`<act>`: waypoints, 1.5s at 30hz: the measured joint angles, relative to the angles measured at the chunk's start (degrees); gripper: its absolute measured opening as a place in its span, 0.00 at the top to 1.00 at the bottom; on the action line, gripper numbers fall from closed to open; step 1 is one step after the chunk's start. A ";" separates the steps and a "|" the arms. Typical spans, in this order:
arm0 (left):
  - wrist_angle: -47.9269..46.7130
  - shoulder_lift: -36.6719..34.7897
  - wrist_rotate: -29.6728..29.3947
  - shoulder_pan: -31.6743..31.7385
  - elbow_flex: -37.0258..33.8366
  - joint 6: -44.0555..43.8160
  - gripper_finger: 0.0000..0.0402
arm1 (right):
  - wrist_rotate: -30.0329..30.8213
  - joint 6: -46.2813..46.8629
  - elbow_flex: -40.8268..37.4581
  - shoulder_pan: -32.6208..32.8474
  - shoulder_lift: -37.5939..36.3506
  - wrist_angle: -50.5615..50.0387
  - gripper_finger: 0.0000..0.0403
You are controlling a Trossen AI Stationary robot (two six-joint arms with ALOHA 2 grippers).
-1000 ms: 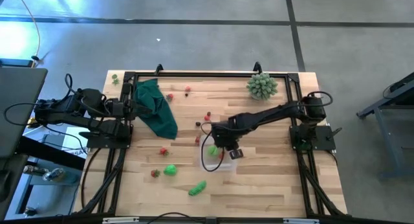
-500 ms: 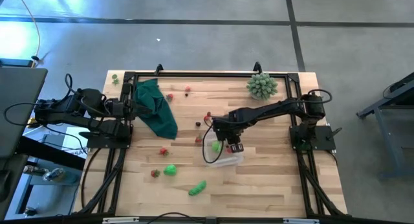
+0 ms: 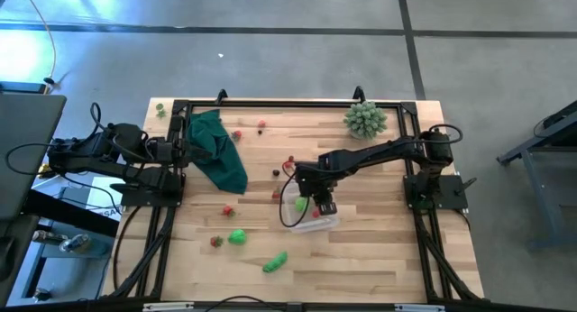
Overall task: Pick and placing Produce into tupperware
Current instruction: Put the right black cherry into the container, then put the green peas into the container
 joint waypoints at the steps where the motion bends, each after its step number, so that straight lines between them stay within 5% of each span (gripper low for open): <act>1: 0.01 -0.02 0.00 0.01 0.02 0.00 1.00 | 0.00 0.00 0.00 0.00 0.00 0.25 0.71; 11: 0.01 -0.02 0.00 0.00 0.02 0.00 1.00 | 0.72 -0.06 0.00 0.00 0.00 0.70 0.60; 36: 0.01 -0.02 0.00 0.01 0.01 0.00 1.00 | 7.43 3.07 0.81 -5.30 -6.05 -3.13 0.64; 45: 0.01 0.00 0.00 0.01 0.02 0.00 1.00 | 9.43 4.20 0.76 -5.25 -15.20 0.35 0.64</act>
